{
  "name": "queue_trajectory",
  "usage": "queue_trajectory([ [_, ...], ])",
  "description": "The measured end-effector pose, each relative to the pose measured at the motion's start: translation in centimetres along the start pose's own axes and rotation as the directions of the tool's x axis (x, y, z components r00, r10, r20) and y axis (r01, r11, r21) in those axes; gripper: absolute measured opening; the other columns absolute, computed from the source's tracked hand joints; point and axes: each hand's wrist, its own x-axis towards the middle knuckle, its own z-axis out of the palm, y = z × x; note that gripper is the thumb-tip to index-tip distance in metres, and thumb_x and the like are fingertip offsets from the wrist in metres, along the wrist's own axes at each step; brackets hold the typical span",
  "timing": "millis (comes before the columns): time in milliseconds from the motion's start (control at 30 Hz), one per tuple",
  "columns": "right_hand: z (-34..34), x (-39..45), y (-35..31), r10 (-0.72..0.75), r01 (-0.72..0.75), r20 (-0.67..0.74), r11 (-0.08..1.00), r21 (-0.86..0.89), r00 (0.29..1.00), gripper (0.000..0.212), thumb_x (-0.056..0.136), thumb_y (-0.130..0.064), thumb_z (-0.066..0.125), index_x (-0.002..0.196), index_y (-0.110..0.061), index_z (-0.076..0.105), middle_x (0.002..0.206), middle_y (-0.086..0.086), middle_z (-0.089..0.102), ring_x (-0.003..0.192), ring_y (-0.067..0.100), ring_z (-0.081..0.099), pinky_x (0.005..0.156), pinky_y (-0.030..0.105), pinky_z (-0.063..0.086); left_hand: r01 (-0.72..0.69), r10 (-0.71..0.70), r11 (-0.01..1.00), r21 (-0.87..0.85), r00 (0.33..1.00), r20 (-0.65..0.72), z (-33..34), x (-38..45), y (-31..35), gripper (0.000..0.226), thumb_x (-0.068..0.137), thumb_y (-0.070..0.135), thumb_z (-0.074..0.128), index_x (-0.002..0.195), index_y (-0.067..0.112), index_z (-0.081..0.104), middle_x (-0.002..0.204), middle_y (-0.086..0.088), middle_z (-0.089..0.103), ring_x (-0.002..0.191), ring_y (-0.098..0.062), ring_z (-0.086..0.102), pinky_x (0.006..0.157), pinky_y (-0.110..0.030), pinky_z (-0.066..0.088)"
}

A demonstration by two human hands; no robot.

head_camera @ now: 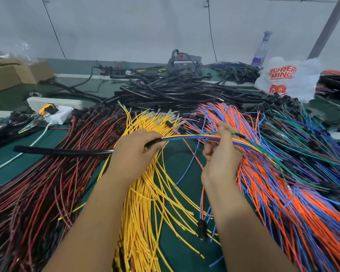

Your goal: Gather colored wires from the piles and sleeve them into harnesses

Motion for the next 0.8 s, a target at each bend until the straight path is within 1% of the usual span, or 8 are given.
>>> queue_trajectory([
  [133,-0.8,1.2,0.4,-0.016,0.016,0.017,1.000,0.022,1.000,0.025,0.097,-0.013,0.054,0.072,-0.012,0.056,0.041,-0.008,0.051,0.035,0.003,0.047,0.041,0.015,0.037,0.007,-0.003,0.998,0.067,0.998,-0.056,-0.3,0.1,-0.2,0.020,0.092,0.039,0.058,0.107,0.030,0.068,0.091,0.007,0.062,0.088,-0.017,0.057,0.088,-0.050,0.043],
  [267,-0.7,1.9,0.9,-0.032,0.029,0.046,0.998,0.061,0.998,0.026,0.099,-0.017,0.054,0.074,-0.010,0.060,0.046,-0.004,0.057,0.040,0.007,0.052,0.042,0.017,0.041,-0.008,0.012,0.994,0.111,0.999,-0.031,0.0,0.2,-0.1,0.024,0.096,0.038,0.050,0.112,0.030,0.064,0.096,0.006,0.062,0.095,-0.018,0.054,0.089,-0.042,0.038],
  [433,-0.5,1.7,1.6,-0.033,0.035,0.185,0.999,-0.004,0.982,0.022,0.096,-0.013,0.057,0.075,-0.011,0.063,0.056,-0.002,0.063,0.044,0.010,0.056,0.044,0.020,0.045,-0.093,0.091,0.991,0.095,0.996,0.024,0.5,0.5,0.5,0.023,0.096,0.032,0.052,0.113,0.023,0.064,0.092,0.003,0.062,0.091,-0.021,0.050,0.078,-0.040,0.041],
  [533,0.1,1.2,2.6,-0.015,0.064,0.289,0.985,-0.162,0.957,0.033,0.094,-0.010,0.060,0.063,-0.018,0.068,0.058,-0.002,0.065,0.045,0.011,0.056,0.044,0.021,0.045,-0.133,0.128,0.988,0.078,0.989,0.070,0.7,0.2,1.2,0.015,0.096,0.029,0.052,0.104,0.023,0.063,0.086,0.008,0.059,0.084,-0.016,0.048,0.069,-0.035,0.038],
  [600,0.4,0.8,3.2,0.006,0.092,0.310,0.949,-0.300,0.951,0.026,0.092,-0.013,0.064,0.066,-0.019,0.067,0.053,-0.004,0.061,0.043,0.007,0.052,0.042,0.020,0.041,-0.130,0.119,0.988,0.085,0.986,0.116,0.9,-0.2,1.7,0.012,0.097,0.032,0.048,0.092,0.023,0.055,0.074,0.009,0.051,0.073,-0.017,0.048,0.058,-0.035,0.037],
  [667,0.4,0.8,3.6,0.039,0.082,0.281,0.910,-0.407,0.959,0.016,0.089,-0.019,0.068,0.074,-0.020,0.065,0.049,-0.008,0.056,0.041,0.004,0.047,0.041,0.017,0.037,-0.104,0.087,0.988,0.112,0.985,0.148,1.0,-0.4,2.0,0.015,0.098,0.038,0.043,0.089,0.028,0.049,0.065,0.008,0.045,0.060,-0.016,0.044,0.051,-0.032,0.031],
  [733,0.3,1.0,3.6,0.094,0.026,0.264,0.908,-0.417,0.960,0.009,0.087,-0.023,0.071,0.080,-0.020,0.066,0.051,-0.010,0.055,0.042,0.004,0.044,0.041,0.017,0.035,-0.070,0.056,0.994,0.087,0.987,0.153,0.9,-0.4,2.1,0.018,0.099,0.043,0.038,0.084,0.033,0.041,0.059,0.007,0.042,0.054,-0.014,0.041,0.048,-0.031,0.027],
  [800,0.2,1.1,3.4,0.158,-0.060,0.293,0.946,-0.319,0.943,0.008,0.086,-0.023,0.071,0.085,-0.016,0.066,0.059,-0.005,0.055,0.044,0.006,0.043,0.041,0.018,0.032,-0.035,0.030,0.999,0.028,0.989,0.144,0.9,-0.4,2.1,0.022,0.100,0.043,0.037,0.080,0.033,0.037,0.057,0.005,0.043,0.052,-0.014,0.041,0.048,-0.031,0.026],
])
